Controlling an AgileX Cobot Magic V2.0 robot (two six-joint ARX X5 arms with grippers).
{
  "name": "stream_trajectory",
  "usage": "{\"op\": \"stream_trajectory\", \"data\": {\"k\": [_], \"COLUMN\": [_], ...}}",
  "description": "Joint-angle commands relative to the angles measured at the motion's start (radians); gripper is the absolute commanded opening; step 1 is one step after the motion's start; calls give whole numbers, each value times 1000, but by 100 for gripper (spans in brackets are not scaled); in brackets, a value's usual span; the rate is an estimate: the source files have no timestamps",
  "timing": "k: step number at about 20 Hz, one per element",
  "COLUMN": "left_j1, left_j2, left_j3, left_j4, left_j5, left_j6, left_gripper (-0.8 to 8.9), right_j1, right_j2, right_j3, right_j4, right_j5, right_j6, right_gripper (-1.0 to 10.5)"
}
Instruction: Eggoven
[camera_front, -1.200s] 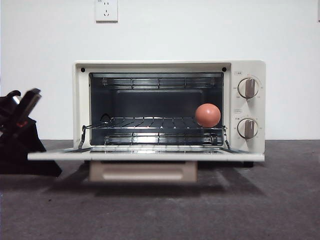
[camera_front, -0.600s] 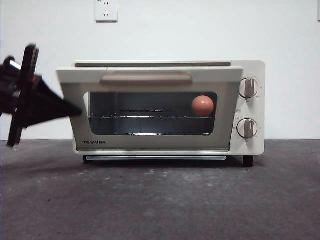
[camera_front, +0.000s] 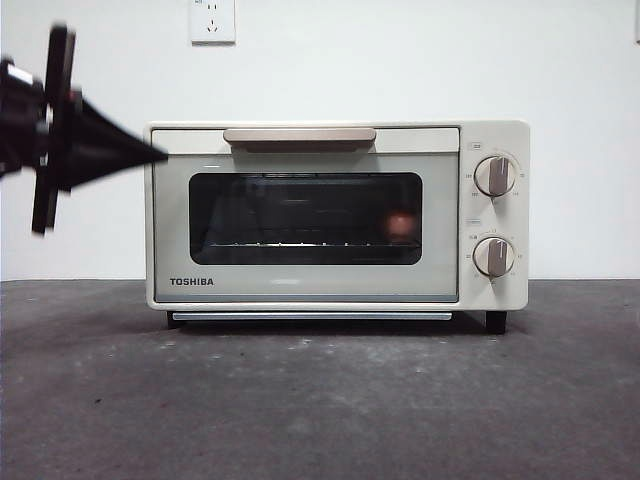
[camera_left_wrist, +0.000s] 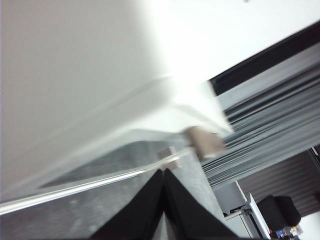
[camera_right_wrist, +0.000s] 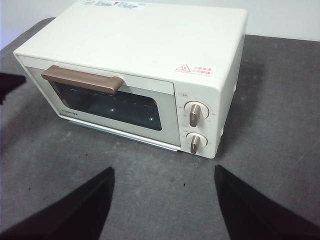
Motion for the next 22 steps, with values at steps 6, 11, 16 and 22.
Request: {"op": "stream_trajectory", "data": {"k": [6, 11, 16, 22], "left_j1": [-39, -88, -140, -161], "left_j2": [-265, -479, -659, -814], "left_j3": [13, 25, 51, 76], "left_j4": [-332, -697, -953, -1083], "left_j5": [-104, -298, -484, -602], "left_j6": [166, 383, 535, 591], "left_gripper": [7, 7, 7, 7], "right_j1": [8, 8, 14, 14], "right_j2": [41, 71, 67, 24], "right_j3": [4, -16, -137, -363], "right_j4": [6, 55, 252, 569], "right_j5": [-61, -118, -184, -211], "right_j6": [10, 10, 9, 9], "right_gripper": [309, 303, 224, 0]}}
